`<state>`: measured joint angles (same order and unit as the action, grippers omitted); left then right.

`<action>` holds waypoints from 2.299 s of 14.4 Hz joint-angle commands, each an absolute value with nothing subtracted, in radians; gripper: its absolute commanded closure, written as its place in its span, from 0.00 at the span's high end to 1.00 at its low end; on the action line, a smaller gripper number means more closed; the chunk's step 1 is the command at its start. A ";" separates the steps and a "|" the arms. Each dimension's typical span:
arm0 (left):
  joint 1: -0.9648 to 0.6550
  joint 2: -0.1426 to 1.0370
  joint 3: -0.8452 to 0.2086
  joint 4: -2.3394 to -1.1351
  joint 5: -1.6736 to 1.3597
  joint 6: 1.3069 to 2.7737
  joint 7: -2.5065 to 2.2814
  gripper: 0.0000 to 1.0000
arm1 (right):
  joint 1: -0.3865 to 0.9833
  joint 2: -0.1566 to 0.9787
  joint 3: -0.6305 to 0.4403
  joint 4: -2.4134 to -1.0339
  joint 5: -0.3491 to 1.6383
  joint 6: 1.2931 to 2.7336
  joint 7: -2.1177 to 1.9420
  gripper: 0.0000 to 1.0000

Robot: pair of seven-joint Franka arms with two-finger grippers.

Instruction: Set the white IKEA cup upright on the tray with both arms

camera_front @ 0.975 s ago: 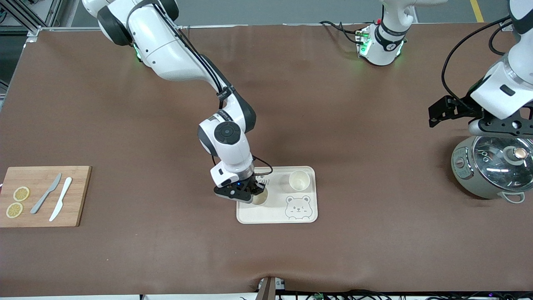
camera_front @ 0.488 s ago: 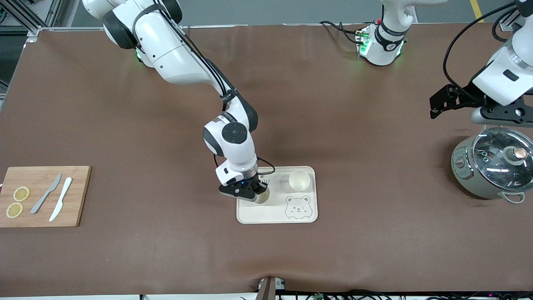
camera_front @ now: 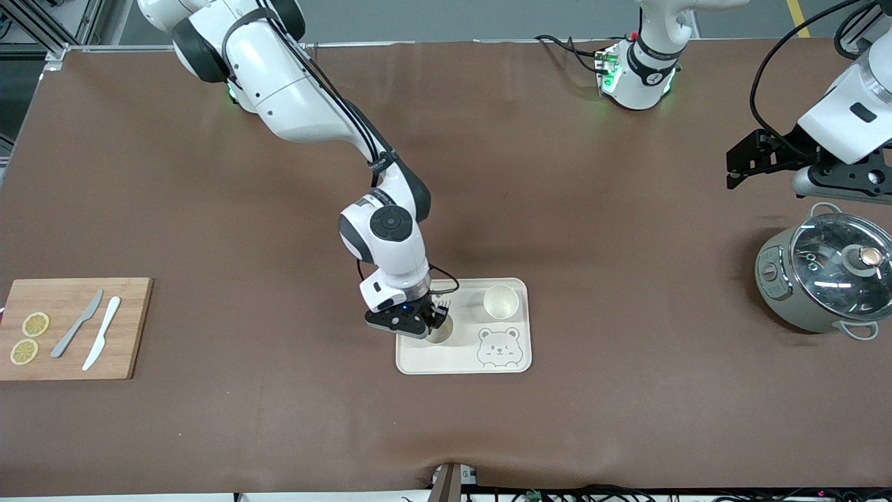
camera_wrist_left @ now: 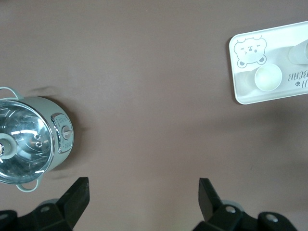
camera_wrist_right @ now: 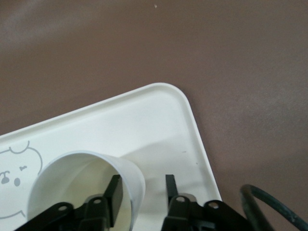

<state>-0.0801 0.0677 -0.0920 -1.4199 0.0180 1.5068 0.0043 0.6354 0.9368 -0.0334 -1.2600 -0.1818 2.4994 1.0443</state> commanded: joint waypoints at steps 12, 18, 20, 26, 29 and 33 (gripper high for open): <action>-0.078 0.060 -0.081 -1.431 0.018 1.503 0.028 1.00 | 0.428 0.283 -0.020 -1.351 0.026 1.716 0.589 1.00; -0.077 0.058 -0.081 -1.430 0.018 1.503 0.028 1.00 | 0.085 0.129 -0.023 -1.449 0.026 1.591 0.208 1.00; -0.077 0.058 -0.081 -1.430 0.020 1.503 0.028 1.00 | -0.032 0.130 -0.023 -1.468 0.026 1.646 -0.024 1.00; -0.075 0.060 -0.081 -1.427 0.032 1.503 0.029 1.00 | -0.135 0.179 -0.026 -1.402 0.006 1.703 -0.140 1.00; -0.075 0.060 -0.081 -1.425 0.032 1.503 0.029 1.00 | -0.135 0.183 -0.025 -1.404 0.020 1.694 -0.141 1.00; -0.075 0.060 -0.081 -1.427 0.032 1.503 0.029 1.00 | -0.048 0.183 -0.018 -1.427 -0.180 1.628 -0.133 1.00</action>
